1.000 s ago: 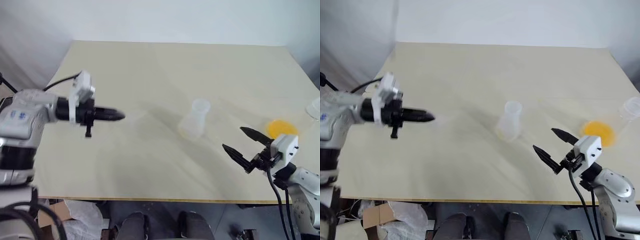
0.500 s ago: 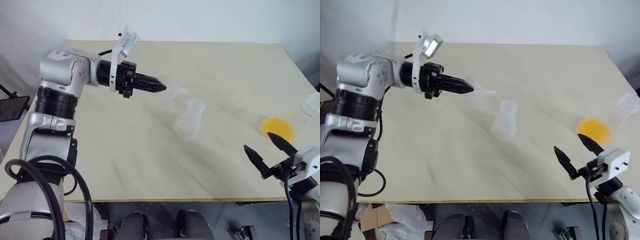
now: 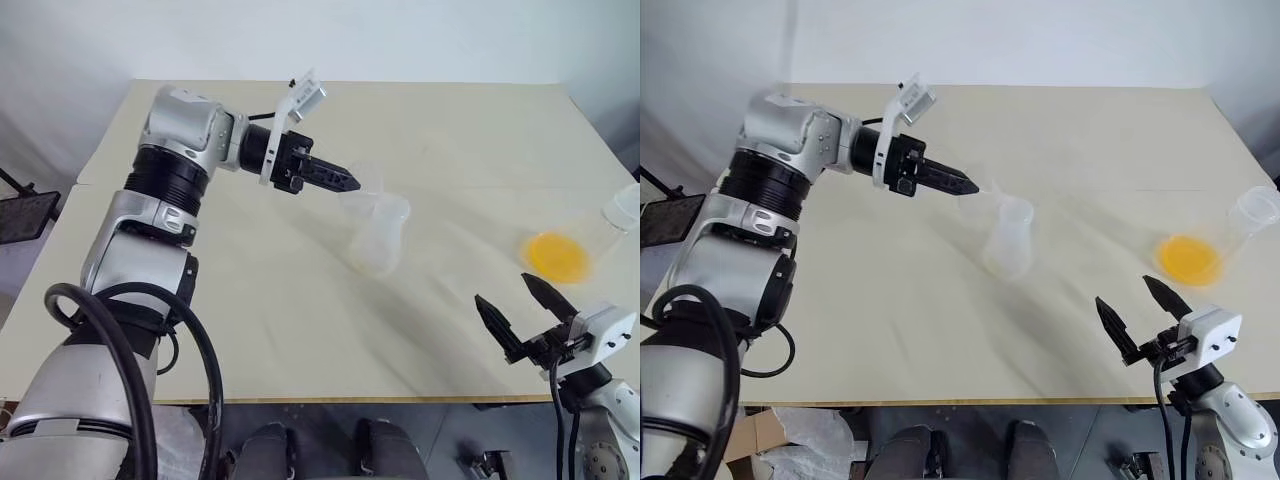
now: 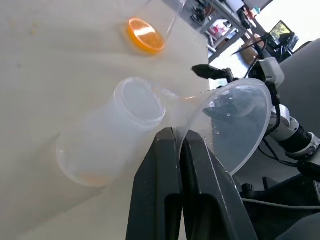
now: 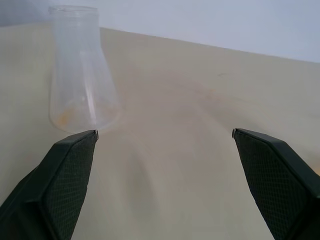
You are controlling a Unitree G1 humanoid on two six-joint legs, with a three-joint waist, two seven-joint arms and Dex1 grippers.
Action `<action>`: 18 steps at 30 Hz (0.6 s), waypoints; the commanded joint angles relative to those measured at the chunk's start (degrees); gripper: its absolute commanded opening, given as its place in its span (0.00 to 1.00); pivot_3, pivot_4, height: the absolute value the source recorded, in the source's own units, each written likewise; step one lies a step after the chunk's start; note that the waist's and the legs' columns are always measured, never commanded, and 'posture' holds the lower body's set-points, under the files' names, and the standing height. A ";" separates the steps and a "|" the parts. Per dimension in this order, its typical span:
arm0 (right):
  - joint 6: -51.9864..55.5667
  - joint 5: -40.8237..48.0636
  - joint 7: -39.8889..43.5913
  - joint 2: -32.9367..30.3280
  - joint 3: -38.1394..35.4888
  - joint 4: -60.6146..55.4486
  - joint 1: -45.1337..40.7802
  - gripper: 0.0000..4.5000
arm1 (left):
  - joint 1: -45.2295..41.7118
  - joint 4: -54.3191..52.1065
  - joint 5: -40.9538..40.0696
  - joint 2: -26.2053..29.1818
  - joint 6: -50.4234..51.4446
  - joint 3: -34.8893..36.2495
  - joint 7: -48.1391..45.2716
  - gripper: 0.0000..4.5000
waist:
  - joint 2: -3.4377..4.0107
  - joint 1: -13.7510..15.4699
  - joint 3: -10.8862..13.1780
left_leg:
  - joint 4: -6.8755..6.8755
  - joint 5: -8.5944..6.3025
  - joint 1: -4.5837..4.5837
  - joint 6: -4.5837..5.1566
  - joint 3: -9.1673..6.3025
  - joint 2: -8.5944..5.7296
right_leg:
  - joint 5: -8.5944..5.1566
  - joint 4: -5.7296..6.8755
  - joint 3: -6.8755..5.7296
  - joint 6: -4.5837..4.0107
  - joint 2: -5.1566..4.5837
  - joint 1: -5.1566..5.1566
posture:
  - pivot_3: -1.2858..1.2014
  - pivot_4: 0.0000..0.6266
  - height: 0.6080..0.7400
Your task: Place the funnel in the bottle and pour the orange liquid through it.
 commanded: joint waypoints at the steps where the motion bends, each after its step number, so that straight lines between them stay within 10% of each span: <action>1: -0.95 0.02 -1.27 0.62 0.51 -3.18 0.35 1.00 | -3.04 0.29 1.46 -0.97 0.03 -0.56 -1.16 0.02 | 0.00 -0.01 0.00 | 0.00 0.00 0.00 0.00 0.00 0.00 | 0.00 0.00 0.00 0.00 0.01 0.00 | 0.52 0.24 1.00; 10: -0.45 -0.70 -3.27 1.25 2.53 -5.04 0.02 1.00 | -5.65 7.46 5.03 -5.10 -3.44 -0.21 0.74 0.02 | 0.00 0.37 0.00 | 0.02 0.00 -0.01 0.00 0.01 0.00 | 0.00 0.00 0.01 0.00 0.00 0.00 | 0.52 0.24 1.00; 18: -0.60 -1.11 -5.21 1.86 3.87 -6.69 0.72 1.00 | -7.98 12.91 7.51 -6.80 -6.89 1.76 1.13 0.47 | -0.02 0.42 0.01 | 0.05 0.00 -0.03 0.00 0.02 -0.01 | 0.00 0.01 0.01 0.00 0.01 -0.02 | 0.52 0.24 1.00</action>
